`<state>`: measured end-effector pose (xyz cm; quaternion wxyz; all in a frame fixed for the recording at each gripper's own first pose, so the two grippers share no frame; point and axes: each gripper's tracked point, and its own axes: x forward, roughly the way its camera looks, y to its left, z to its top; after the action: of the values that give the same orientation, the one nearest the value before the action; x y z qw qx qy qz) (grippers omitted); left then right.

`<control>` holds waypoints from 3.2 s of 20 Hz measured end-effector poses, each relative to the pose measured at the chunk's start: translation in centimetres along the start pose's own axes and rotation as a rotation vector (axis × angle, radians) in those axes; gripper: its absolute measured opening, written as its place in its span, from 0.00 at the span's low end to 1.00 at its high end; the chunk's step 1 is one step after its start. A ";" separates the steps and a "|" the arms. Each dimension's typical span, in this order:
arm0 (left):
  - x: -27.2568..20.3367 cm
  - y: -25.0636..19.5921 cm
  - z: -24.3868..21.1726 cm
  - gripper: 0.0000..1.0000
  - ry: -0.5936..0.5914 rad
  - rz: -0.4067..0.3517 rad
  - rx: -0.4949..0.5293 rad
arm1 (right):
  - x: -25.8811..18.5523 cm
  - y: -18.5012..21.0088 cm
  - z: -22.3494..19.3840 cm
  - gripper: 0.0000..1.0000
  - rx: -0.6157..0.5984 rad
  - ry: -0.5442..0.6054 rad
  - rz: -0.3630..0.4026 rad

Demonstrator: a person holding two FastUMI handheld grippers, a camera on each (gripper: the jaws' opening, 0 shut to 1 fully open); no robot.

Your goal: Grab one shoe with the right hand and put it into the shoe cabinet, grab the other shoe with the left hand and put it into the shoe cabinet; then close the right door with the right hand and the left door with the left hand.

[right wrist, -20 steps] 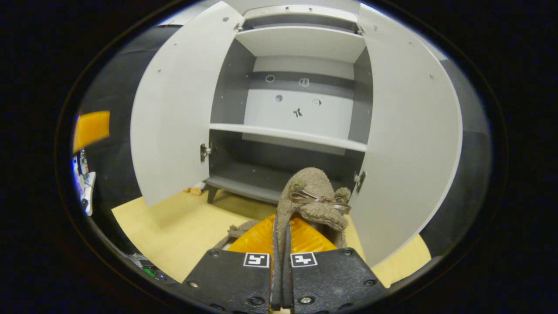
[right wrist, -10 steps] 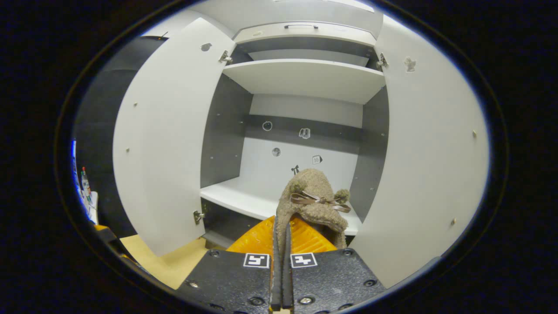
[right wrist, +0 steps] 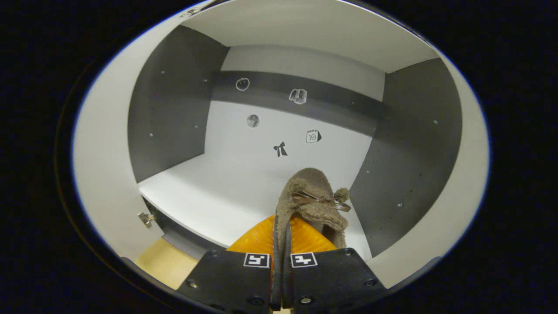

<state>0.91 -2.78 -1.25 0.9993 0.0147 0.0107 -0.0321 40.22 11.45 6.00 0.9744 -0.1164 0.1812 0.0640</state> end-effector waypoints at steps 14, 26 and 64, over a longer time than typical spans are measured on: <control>0.2 1.5 0.0 0.95 0.000 0.042 0.006 | 4.0 1.5 -1.5 0.11 0.013 0.199 -0.016; 0.7 1.5 0.3 0.95 -0.017 0.035 -0.011 | -5.6 0.6 3.5 0.52 -0.049 -0.005 0.024; 0.1 -2.3 -3.5 0.95 0.101 -0.038 0.000 | -30.9 0.9 -25.3 0.83 0.309 -0.361 -0.086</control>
<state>0.79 -4.99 -4.78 0.9967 0.0163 0.0614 -0.0504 2.88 3.47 -5.75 0.9991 0.0399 0.0065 0.0135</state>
